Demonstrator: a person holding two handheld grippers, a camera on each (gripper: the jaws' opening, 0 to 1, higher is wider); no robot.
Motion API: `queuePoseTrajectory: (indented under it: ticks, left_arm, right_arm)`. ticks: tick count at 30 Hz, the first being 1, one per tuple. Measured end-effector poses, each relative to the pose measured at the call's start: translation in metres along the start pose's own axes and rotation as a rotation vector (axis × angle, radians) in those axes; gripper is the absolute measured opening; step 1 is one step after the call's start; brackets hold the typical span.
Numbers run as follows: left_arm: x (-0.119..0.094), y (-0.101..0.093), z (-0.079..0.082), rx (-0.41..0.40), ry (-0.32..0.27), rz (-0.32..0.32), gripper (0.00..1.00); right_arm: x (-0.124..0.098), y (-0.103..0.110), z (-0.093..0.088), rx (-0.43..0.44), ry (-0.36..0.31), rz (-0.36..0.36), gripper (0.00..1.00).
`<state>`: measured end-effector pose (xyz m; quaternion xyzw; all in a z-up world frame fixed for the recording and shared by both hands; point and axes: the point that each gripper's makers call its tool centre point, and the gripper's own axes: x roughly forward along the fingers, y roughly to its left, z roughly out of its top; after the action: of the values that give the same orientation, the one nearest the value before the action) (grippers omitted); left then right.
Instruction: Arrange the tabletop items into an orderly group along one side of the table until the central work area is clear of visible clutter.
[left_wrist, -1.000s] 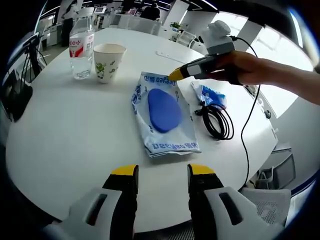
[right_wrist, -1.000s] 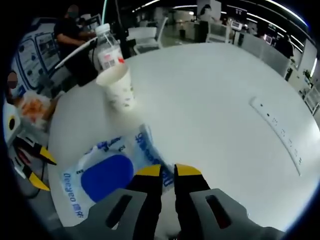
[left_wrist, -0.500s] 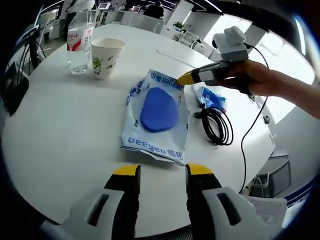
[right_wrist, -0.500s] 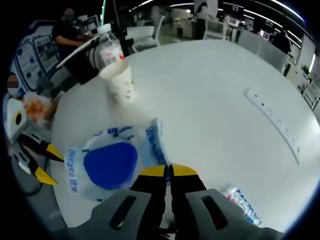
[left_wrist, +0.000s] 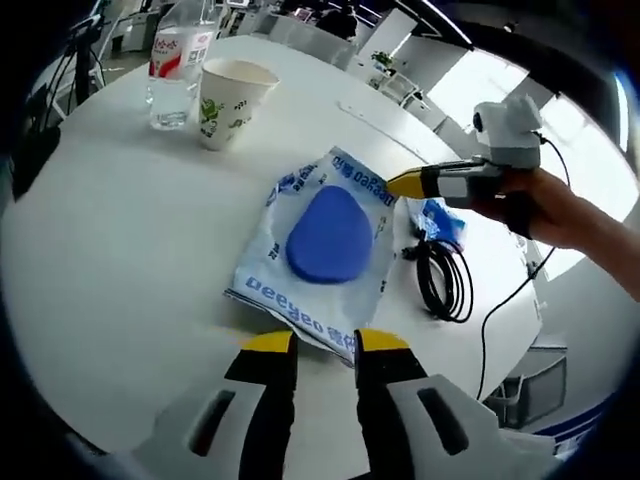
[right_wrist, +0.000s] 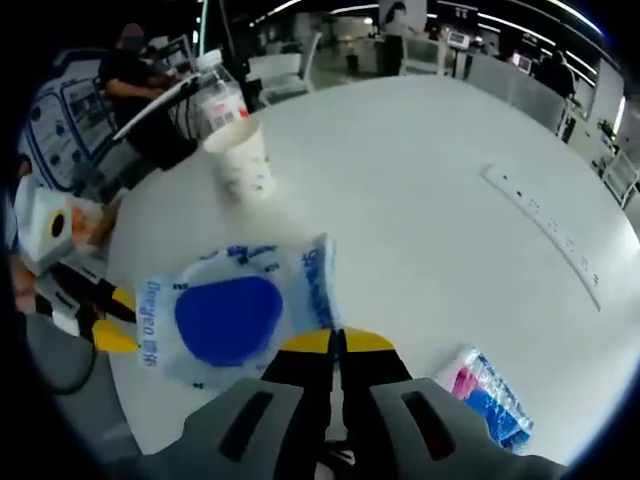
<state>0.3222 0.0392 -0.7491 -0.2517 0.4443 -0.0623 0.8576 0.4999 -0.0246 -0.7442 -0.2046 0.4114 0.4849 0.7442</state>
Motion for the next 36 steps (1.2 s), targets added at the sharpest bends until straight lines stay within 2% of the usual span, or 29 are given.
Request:
queuePoseTrajectory:
  ticks: [2,8,12,25,31,36]
  left_arm:
    - [0.0,0.001,0.0,0.007,0.008,0.007,0.05]
    - [-0.005,0.006,0.003,0.016,0.012,0.01,0.03]
    - [-0.009,0.012,0.009,0.023,-0.009,0.01,0.01]
    - [-0.02,0.037,0.035,0.079,-0.043,0.059,0.0]
    - [-0.017,0.046,0.045,0.095,-0.044,0.075,0.0]
    - [-0.013,0.055,0.049,0.108,-0.038,0.086,0.0]
  right_arm:
    - [-0.003,0.001,0.0,0.014,-0.004,0.003,0.0]
    - [-0.01,0.003,-0.006,0.036,-0.007,-0.001,0.0]
    - [-0.013,0.007,-0.011,0.051,-0.012,-0.002,0.0]
    - [-0.04,0.036,-0.015,0.174,-0.092,-0.025,0.0]
    - [-0.039,0.047,-0.033,0.207,-0.079,-0.022,0.0]
    - [-0.037,0.046,-0.045,0.185,-0.055,-0.033,0.0]
